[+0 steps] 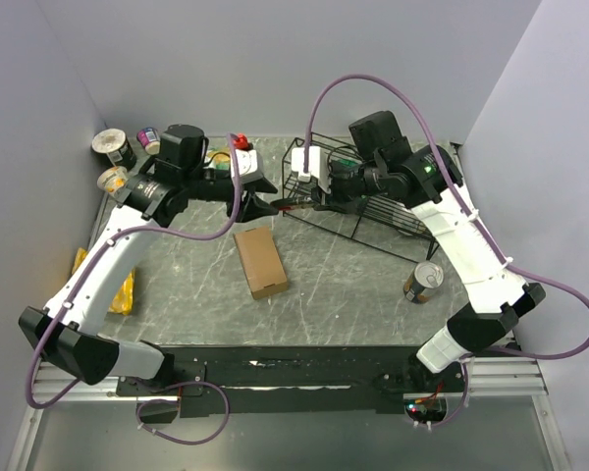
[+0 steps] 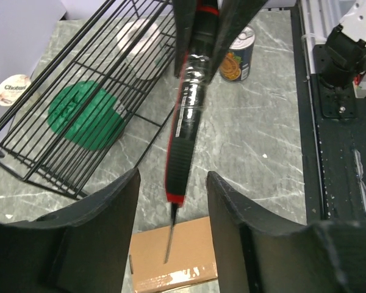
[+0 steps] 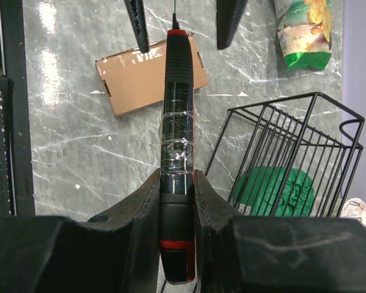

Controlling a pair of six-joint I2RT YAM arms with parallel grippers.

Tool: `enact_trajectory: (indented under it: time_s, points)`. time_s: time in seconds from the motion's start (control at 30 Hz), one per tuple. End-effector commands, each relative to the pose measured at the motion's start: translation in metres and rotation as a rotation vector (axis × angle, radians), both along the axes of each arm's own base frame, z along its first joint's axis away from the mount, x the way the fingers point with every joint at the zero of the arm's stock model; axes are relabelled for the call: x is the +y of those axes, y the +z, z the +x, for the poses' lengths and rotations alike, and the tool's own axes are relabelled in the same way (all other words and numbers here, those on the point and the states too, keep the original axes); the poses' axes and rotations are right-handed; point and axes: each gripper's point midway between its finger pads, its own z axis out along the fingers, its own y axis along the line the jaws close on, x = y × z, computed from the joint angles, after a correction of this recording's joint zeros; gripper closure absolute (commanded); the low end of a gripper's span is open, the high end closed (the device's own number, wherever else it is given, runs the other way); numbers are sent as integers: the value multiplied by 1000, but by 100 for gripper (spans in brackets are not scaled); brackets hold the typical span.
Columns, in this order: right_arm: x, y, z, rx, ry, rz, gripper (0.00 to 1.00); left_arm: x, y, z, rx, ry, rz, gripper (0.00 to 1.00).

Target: Unpack the express box

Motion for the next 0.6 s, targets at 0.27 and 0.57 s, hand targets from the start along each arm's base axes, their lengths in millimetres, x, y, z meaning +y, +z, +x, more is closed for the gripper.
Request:
enact_trajectory:
  time_s: [0.27,0.57]
  points:
    - [9,27,2,-43,5,65,100,-15,0,-5,-48,-84,-19,62]
    - [17,32,-6,-2,35,106,100,-23,-1,-2,-61,-92,-22,65]
